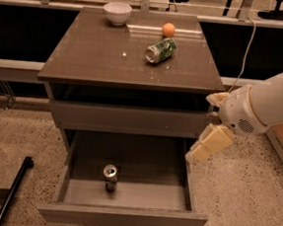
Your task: Pick redbull can from middle drawer and place on counter
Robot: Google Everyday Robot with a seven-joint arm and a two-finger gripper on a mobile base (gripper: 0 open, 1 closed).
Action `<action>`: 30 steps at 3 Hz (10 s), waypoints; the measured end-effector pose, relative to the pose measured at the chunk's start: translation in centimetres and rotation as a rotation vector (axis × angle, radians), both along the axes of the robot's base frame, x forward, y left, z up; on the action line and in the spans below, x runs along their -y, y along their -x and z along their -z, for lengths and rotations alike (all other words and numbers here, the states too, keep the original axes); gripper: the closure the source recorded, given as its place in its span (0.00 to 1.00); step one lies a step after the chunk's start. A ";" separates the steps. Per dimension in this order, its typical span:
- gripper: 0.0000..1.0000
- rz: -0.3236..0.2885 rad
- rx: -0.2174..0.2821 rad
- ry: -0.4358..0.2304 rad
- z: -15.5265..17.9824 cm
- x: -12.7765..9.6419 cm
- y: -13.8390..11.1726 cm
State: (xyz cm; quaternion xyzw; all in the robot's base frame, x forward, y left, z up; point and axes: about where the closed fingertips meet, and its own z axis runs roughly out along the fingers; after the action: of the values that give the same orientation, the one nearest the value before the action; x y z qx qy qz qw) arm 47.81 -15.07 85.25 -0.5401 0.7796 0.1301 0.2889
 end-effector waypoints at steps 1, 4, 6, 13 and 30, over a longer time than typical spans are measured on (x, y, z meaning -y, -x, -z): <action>0.00 -0.014 -0.009 -0.100 5.1 -2.4 -1.6; 0.00 -0.057 -0.043 -0.249 10.2 -7.8 -3.1; 0.00 -0.162 -0.080 -0.438 17.2 -15.7 -5.6; 0.00 -0.111 -0.274 -0.475 36.1 -24.5 -7.4; 1.00 0.057 0.232 -0.417 -14.4 -12.4 -19.8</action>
Offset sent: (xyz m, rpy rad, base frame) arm 0.0149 0.0226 -0.0478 0.0942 0.0089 0.0137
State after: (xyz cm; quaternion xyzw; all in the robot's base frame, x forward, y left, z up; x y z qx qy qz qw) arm 67.58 -2.64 99.62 -0.4579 0.7126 0.2171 0.4852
